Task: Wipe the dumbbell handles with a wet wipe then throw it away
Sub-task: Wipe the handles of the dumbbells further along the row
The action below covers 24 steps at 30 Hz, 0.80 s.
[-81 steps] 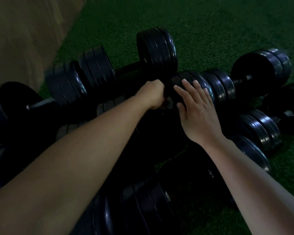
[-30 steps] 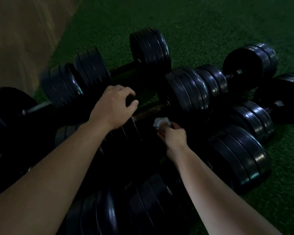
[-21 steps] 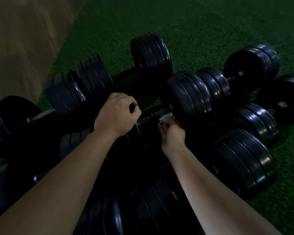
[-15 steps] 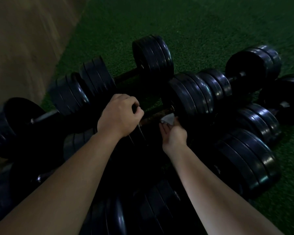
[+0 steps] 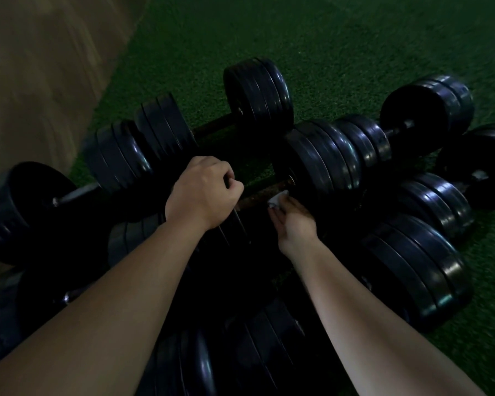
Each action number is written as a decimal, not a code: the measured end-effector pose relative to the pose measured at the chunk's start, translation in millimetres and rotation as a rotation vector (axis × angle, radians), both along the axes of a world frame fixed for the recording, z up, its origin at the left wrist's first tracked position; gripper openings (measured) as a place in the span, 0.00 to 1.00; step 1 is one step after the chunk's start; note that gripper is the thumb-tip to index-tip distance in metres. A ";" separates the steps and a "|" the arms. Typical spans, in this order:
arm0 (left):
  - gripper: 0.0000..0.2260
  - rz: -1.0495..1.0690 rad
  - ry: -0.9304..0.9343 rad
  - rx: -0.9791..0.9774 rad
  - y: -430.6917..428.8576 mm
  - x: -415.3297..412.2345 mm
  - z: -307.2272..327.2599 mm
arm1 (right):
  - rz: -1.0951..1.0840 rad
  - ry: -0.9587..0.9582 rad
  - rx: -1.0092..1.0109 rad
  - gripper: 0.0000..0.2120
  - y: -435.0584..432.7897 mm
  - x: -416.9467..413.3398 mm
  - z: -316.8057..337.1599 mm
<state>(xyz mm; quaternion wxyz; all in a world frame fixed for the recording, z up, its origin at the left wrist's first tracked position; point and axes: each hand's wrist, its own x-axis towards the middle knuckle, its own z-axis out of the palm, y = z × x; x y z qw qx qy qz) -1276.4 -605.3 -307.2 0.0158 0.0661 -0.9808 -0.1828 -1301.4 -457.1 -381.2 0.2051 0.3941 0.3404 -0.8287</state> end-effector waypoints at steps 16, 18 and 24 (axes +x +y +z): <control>0.08 0.019 -0.025 0.041 0.6 0.2 1.3 | 0.033 0.046 0.043 0.13 -3.0 7.0 0.2; 0.08 0.025 -0.017 0.032 0.6 0.1 0.4 | 0.164 0.076 0.075 0.06 -8.4 19.2 -0.6; 0.08 0.044 0.006 0.025 0.9 -0.6 0.2 | 0.246 0.087 0.146 0.06 -10.0 20.0 -2.7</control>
